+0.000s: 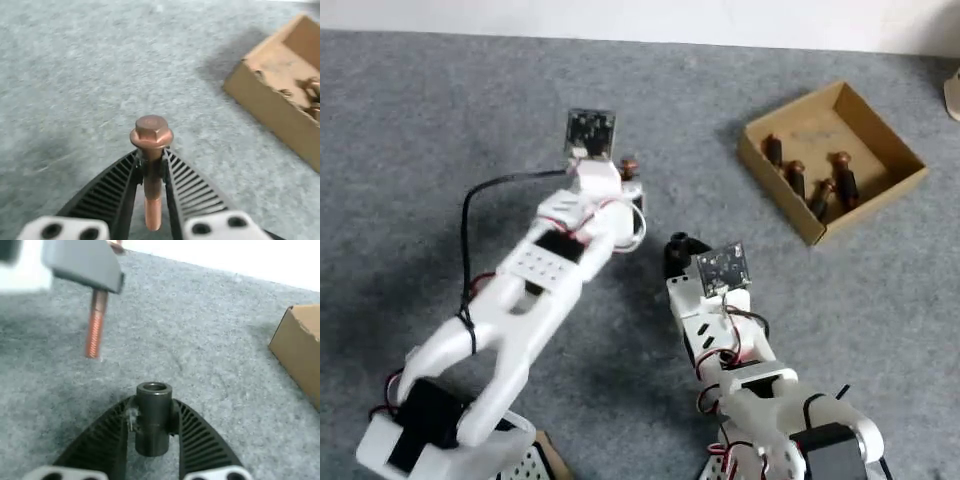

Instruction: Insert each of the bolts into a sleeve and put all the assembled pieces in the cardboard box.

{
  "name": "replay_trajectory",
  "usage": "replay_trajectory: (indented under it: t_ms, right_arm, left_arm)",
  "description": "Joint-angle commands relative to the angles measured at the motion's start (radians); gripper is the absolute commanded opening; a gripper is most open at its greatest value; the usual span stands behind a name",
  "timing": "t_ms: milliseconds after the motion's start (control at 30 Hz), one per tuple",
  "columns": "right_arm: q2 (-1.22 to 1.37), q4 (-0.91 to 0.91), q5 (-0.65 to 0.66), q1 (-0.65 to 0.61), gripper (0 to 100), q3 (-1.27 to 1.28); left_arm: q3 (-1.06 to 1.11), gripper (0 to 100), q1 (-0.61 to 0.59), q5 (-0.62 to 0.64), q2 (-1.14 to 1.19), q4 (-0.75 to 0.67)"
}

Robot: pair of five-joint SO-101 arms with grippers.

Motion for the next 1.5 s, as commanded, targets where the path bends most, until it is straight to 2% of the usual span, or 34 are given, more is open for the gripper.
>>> replay_trajectory:
  t_ms: [0, 67, 167, 233, 433, 567, 667, 800, 1000, 1167, 1367, 1467]
  right_arm:
    - [-0.004, -0.030, 0.012, -0.012, 0.4, -0.005]
    - [-0.004, -0.028, 0.012, -0.013, 0.4, -0.004]
    - [-0.004, -0.028, 0.012, -0.035, 0.4, -0.001]
    - [-0.004, -0.028, 0.012, -0.050, 0.4, 0.001]
    - [-0.004, -0.030, 0.014, -0.065, 0.4, 0.001]
    - [-0.005, -0.031, 0.014, -0.067, 0.4, 0.001]
    - [-0.005, -0.031, 0.020, -0.068, 0.4, 0.001]
    - [-0.015, -0.031, 0.094, -0.090, 0.4, 0.002]
    - [-0.016, -0.033, 0.091, -0.105, 0.4, 0.002]
    - [-0.016, -0.035, 0.091, -0.105, 0.4, 0.002]
    - [-0.016, -0.228, 0.091, -0.105, 0.4, 0.079]
    - [-0.016, -0.255, 0.091, -0.105, 0.4, 0.093]
  left_arm:
    - [0.070, 1, 0.056, -0.003, -0.094, -0.169]
    - [0.122, 1, 0.065, 0.002, -0.127, -0.244]
    - [0.185, 1, 0.061, 0.097, -0.186, -0.310]
    - [0.203, 1, 0.059, 0.137, -0.229, -0.318]
    - [0.263, 1, 0.068, 0.152, -0.326, -0.318]
    - [0.302, 1, 0.070, 0.261, -0.366, -0.318]
    - [0.311, 1, 0.070, 0.264, -0.369, -0.318]
    - [0.317, 1, 0.064, 0.264, -0.371, -0.318]
    - [0.335, 1, 0.061, 0.261, -0.371, -0.318]
    - [0.367, 1, 0.064, 0.160, -0.372, -0.325]
    - [0.374, 1, 0.070, 0.161, -0.374, -0.319]
    - [0.374, 1, 0.071, 0.163, -0.374, -0.324]
